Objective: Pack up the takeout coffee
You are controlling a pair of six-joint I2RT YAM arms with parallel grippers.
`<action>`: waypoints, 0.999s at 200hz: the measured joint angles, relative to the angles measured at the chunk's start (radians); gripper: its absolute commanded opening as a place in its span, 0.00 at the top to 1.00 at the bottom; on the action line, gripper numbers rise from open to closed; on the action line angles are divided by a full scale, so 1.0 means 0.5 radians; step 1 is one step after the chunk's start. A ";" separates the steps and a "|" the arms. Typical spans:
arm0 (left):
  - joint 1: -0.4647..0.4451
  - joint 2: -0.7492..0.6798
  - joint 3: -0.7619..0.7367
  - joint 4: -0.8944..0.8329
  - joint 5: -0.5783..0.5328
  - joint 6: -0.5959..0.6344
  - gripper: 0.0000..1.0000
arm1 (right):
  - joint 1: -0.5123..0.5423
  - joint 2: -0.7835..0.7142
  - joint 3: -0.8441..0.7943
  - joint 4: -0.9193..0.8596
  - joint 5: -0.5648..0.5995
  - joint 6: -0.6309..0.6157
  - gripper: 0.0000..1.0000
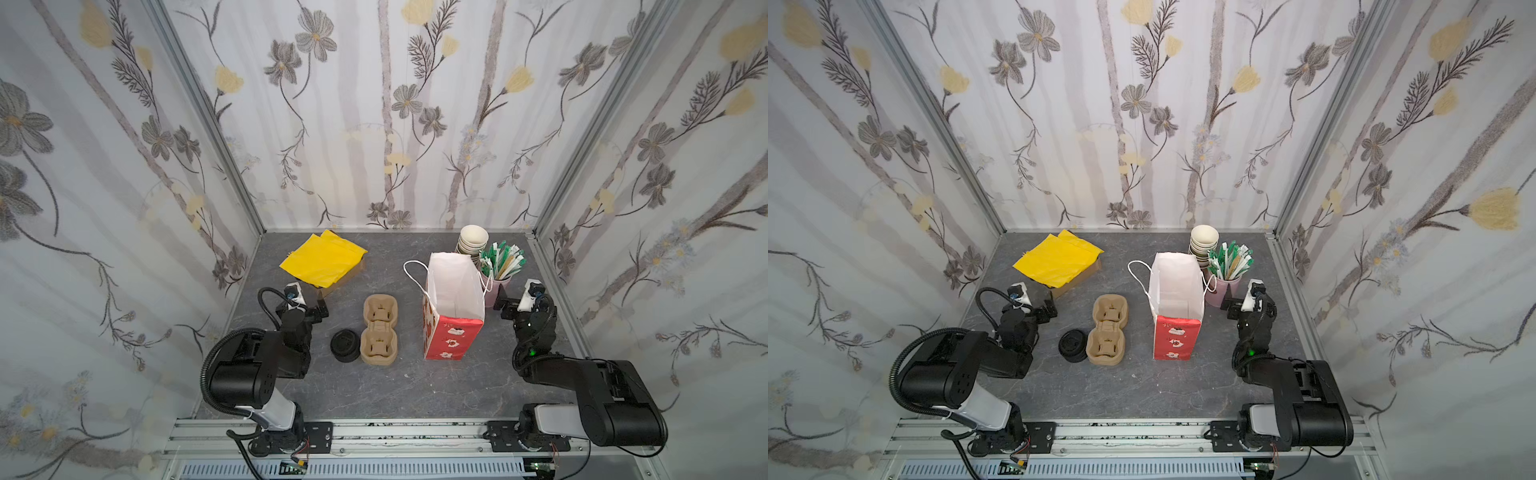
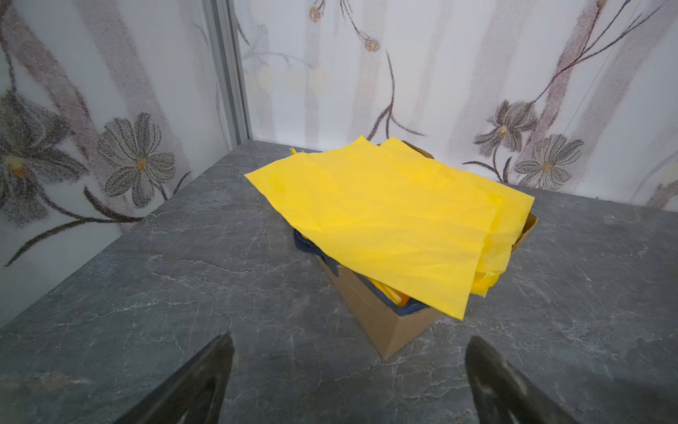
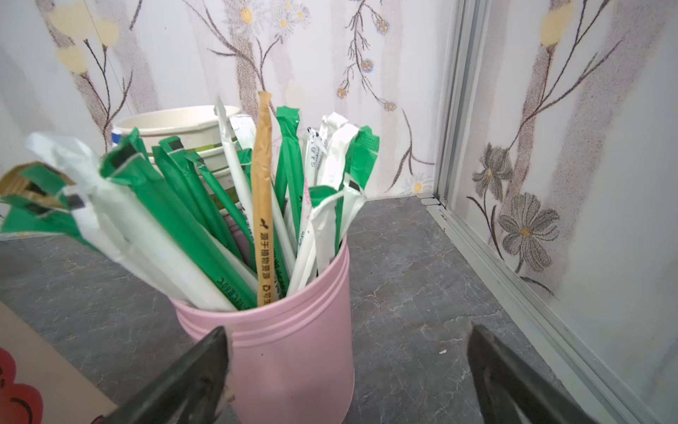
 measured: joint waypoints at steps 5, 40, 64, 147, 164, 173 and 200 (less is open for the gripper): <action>0.000 0.000 0.000 0.009 -0.001 0.000 0.00 | 0.002 0.000 0.000 0.006 0.000 -0.001 0.00; 0.000 0.005 0.003 0.038 -0.013 0.000 0.00 | 0.004 0.003 0.001 0.064 0.001 -0.013 0.00; 0.000 0.005 0.004 0.052 -0.014 0.001 0.00 | 0.004 0.003 0.002 0.072 0.002 -0.014 0.00; 0.002 0.008 0.009 0.085 -0.014 0.001 0.00 | 0.005 0.003 0.002 0.078 0.008 -0.014 0.00; 0.002 0.008 0.009 0.085 -0.014 0.001 0.00 | 0.005 0.003 0.002 0.078 0.008 -0.014 0.00; 0.002 0.008 0.009 0.085 -0.014 0.001 0.00 | 0.005 0.003 0.002 0.078 0.008 -0.014 0.00; 0.002 0.008 0.009 0.085 -0.014 0.001 0.00 | 0.005 0.003 0.002 0.078 0.008 -0.015 0.00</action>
